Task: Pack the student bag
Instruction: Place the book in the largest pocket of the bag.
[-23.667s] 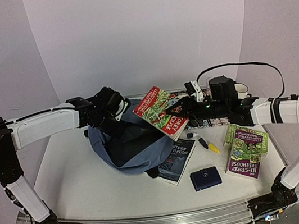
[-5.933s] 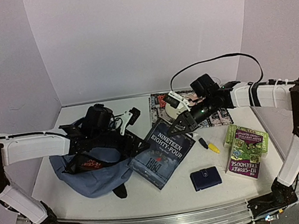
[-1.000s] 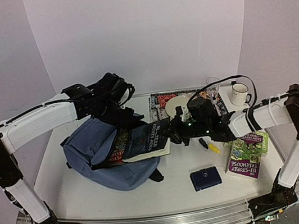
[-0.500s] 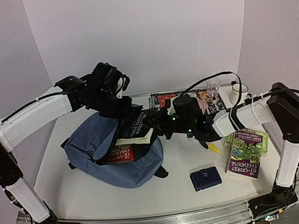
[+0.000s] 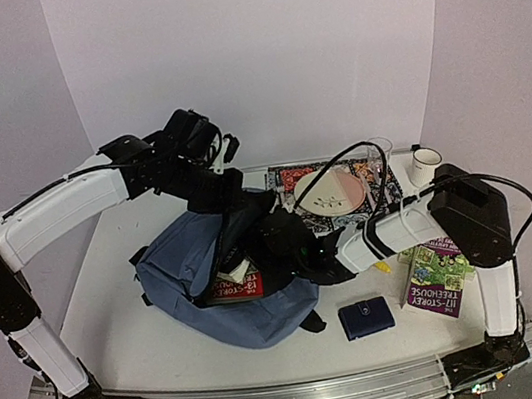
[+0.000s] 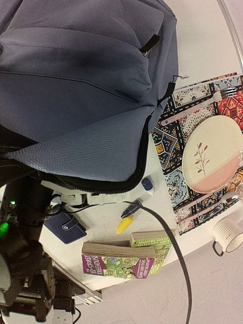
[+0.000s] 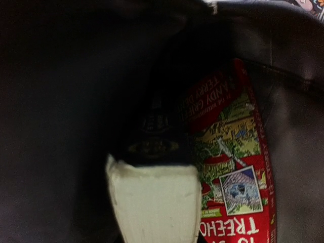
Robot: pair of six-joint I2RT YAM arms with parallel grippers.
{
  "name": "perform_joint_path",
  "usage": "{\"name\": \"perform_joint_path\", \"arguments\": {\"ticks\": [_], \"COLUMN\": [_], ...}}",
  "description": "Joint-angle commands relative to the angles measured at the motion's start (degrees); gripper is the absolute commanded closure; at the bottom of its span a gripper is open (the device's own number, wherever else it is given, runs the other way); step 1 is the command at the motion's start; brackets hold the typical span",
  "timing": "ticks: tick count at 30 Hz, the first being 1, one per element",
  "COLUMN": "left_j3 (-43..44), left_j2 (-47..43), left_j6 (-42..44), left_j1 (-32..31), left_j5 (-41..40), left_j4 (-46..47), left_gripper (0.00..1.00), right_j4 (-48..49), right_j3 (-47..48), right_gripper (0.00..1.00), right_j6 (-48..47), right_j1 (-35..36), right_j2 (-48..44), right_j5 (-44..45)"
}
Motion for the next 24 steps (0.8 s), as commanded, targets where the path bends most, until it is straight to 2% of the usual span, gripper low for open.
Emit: {"name": "perform_joint_path", "arguments": {"ticks": [1, 8, 11, 13, 16, 24], "left_j3": [-1.4, -4.6, -5.5, -6.7, -9.0, -14.9], "left_j2": [-2.4, -2.5, -2.5, -2.6, -2.7, -1.7], "left_j6": [-1.1, 0.2, 1.3, 1.9, 2.6, 3.8], "left_j1": [0.9, 2.6, 3.1, 3.6, 4.2, 4.6], "left_j5": [-2.0, -2.7, -2.8, -2.8, -2.8, -2.2], "left_j4": [4.8, 6.2, 6.3, 6.4, 6.8, 9.7], "left_gripper": [1.00, 1.00, 1.00, 1.00, 1.00, 1.00], "right_j4": [-2.7, -6.8, -8.0, -11.8, -19.2, -36.5], "right_j3": [2.9, -1.5, -2.1, -0.9, 1.2, 2.1], "right_gripper": [0.89, 0.73, 0.60, 0.49, 0.39, 0.29], "right_j6": [-2.9, -11.9, -17.2, -21.0, -26.3, -35.8], "right_j1": [2.3, 4.3, 4.4, 4.4, 4.4, 3.4], "right_j2": [-1.4, -5.7, -7.7, -9.0, -11.6, -16.6], "right_j5": [4.7, -1.1, -4.5, -5.4, -3.7, 1.9]}}
